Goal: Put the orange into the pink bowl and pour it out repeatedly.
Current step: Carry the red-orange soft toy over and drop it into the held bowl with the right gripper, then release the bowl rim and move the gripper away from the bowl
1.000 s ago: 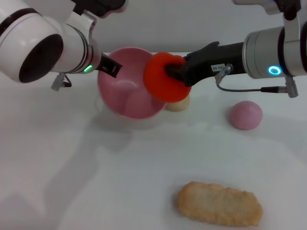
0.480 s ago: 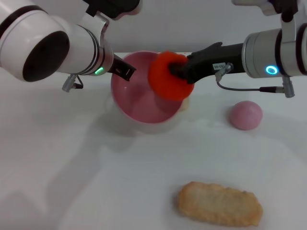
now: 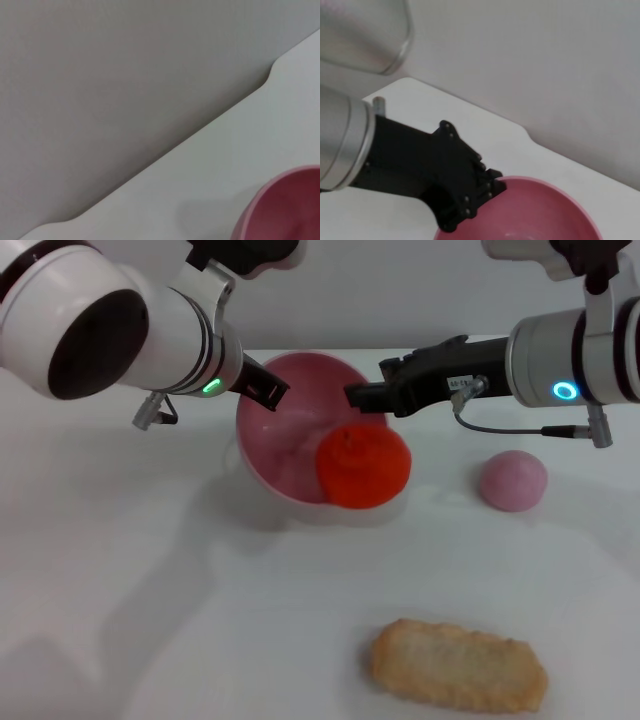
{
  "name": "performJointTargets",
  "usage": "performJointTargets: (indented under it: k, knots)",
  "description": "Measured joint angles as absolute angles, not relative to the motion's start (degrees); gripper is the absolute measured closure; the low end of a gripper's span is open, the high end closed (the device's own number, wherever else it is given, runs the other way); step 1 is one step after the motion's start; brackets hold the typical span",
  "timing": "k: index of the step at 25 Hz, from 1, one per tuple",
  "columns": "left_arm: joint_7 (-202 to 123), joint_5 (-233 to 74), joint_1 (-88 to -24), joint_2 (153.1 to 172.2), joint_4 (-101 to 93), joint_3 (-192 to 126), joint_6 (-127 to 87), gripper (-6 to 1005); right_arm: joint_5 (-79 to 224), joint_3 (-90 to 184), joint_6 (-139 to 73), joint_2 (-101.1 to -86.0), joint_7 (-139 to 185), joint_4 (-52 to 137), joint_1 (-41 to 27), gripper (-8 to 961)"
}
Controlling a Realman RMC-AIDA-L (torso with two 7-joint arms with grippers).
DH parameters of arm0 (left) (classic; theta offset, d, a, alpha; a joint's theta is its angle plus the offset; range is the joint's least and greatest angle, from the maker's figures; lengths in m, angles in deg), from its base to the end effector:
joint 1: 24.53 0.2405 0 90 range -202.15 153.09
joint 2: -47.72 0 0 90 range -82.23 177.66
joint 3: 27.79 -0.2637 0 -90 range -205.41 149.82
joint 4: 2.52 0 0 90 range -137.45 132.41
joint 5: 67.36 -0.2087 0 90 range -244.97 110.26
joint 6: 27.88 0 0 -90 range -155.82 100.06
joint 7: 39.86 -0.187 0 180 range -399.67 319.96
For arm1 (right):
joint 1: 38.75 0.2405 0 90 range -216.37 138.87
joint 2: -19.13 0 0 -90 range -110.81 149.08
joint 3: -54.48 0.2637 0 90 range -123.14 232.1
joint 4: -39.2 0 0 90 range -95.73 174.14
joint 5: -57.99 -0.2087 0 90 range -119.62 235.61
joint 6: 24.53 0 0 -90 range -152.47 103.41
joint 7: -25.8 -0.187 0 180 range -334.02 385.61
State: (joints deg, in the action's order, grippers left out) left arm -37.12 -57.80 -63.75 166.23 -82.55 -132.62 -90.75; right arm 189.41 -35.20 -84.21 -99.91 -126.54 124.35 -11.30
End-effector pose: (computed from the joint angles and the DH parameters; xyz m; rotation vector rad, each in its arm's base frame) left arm -0.1345 0.4264 -0.0690 -2.1864 -0.6598 0.2754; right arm 0.1202 0.3934 -0.0560 -2.5012 0.8053 0.2397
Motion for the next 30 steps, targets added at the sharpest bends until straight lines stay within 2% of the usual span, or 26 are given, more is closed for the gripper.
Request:
performJointTargets:
  k: [4,8,15,19,24,30]
  knots:
    - [-37.13,-57.53,-63.86,166.24,-82.57,-132.65,-91.01,957,189.53,-35.80,-77.19,-100.45,-120.47,125.29,-14.70,419]
    - [-37.14,-55.71,-64.25,166.27,-82.94,-132.48,-93.03,957,189.27,-38.00,-64.71,-100.78,-113.76,126.32,-19.66,419]
    - [-37.14,-53.52,-65.06,166.28,-83.34,-132.34,-96.02,956,189.12,-40.32,-51.49,-100.77,-109.45,125.62,-23.59,419]
    - [-38.70,-48.66,-66.05,166.28,-83.15,-130.88,-97.79,955,189.09,-44.65,-36.14,-100.77,-103.91,123.38,-26.42,420]
    - [-39.73,-46.49,-66.30,166.28,-82.82,-129.87,-98.30,954,189.55,-50.65,-19.19,-100.74,-101.71,116.85,-27.00,420]
    - [-39.35,-42.85,-68.83,166.41,-79.25,-127.82,-100.59,954,189.33,-54.26,-12.89,-100.74,-101.95,113.84,-27.15,419]
